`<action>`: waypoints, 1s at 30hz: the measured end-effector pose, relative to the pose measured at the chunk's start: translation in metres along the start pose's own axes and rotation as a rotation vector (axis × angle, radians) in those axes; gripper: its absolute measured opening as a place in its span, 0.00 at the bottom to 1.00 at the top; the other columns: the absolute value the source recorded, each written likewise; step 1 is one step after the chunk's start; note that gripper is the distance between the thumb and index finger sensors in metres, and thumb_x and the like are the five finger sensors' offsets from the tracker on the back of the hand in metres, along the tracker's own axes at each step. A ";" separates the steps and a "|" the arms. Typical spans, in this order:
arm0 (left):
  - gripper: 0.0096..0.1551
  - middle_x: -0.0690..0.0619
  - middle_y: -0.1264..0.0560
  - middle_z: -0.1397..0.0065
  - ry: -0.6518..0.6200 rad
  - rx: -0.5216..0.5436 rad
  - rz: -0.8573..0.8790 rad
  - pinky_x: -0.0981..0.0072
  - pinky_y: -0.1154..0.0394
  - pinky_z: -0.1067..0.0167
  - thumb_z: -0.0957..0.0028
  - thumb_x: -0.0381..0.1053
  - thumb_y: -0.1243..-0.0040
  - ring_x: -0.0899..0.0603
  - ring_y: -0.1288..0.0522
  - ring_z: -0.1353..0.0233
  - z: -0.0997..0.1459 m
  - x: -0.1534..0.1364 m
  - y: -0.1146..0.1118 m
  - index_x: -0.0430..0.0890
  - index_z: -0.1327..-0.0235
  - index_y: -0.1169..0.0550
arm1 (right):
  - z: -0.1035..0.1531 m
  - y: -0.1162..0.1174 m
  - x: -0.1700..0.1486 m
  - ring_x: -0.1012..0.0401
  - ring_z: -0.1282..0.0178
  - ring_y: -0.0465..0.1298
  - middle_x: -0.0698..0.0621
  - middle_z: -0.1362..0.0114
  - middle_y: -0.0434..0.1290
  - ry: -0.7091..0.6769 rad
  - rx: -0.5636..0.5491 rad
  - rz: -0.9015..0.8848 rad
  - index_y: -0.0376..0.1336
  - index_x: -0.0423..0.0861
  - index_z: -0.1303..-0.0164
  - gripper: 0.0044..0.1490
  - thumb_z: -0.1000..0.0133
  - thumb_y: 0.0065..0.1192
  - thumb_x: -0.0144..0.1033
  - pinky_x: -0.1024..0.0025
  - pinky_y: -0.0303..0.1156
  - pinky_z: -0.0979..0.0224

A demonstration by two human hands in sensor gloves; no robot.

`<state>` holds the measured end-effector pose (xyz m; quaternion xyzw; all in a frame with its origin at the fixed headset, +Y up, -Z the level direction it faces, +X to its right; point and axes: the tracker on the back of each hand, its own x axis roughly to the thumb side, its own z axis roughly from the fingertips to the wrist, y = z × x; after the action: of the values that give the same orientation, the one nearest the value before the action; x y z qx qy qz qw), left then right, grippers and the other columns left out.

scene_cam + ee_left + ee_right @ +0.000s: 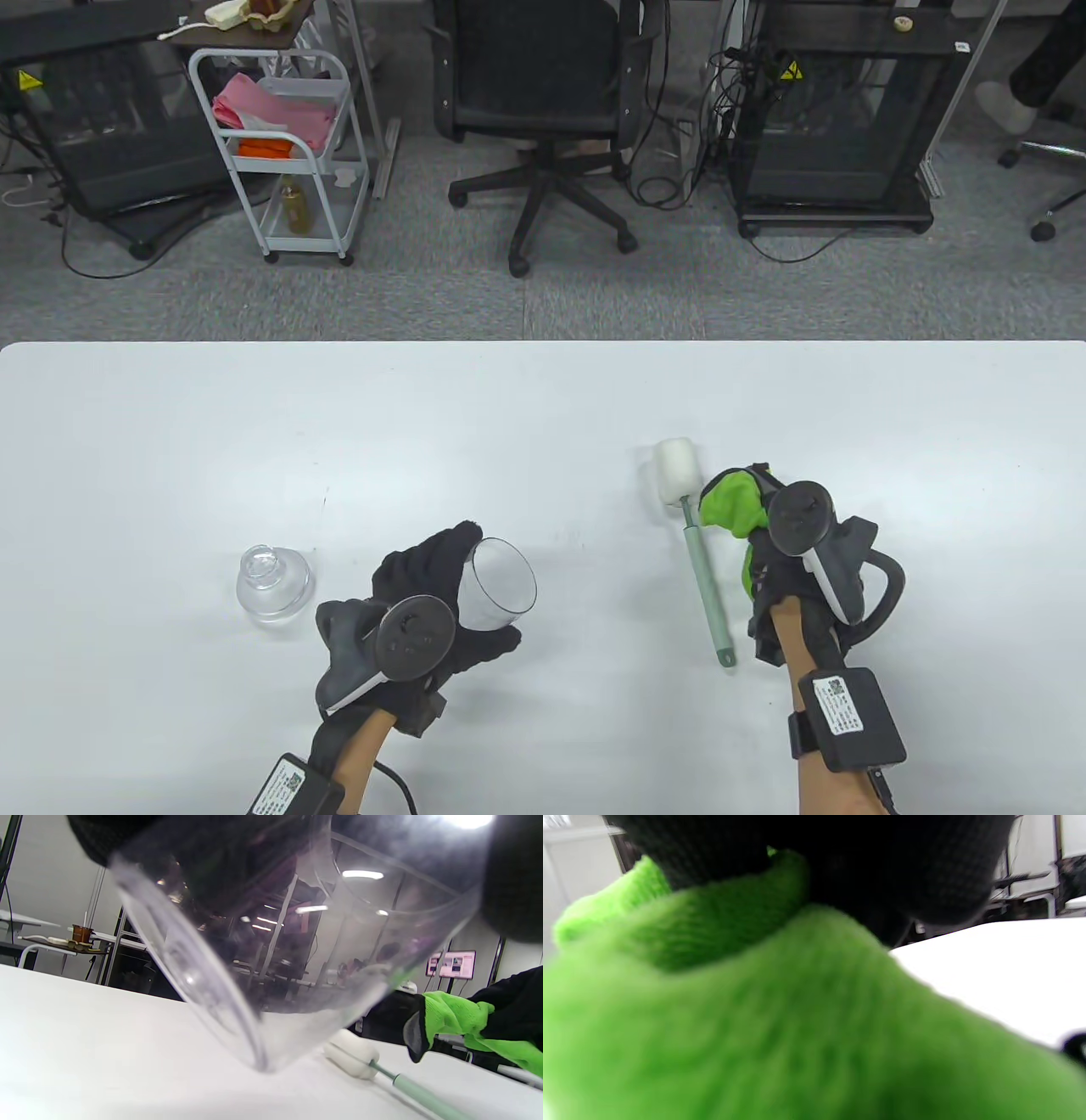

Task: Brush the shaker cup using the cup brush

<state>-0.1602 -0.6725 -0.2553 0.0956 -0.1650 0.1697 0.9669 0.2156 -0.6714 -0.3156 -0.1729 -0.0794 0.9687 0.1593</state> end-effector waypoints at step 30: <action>0.66 0.34 0.39 0.23 0.225 0.050 0.990 0.35 0.24 0.39 0.62 0.72 0.28 0.30 0.28 0.30 0.001 -0.012 -0.020 0.39 0.22 0.45 | 0.123 0.016 0.117 0.36 0.31 0.71 0.32 0.22 0.55 -0.651 0.212 -0.864 0.49 0.60 0.26 0.42 0.50 0.62 0.45 0.47 0.76 0.35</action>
<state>-0.1639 -0.6944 -0.2608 0.0104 -0.0811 0.6206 0.7798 0.0628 -0.6595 -0.2408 0.2008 -0.0904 0.8212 0.5264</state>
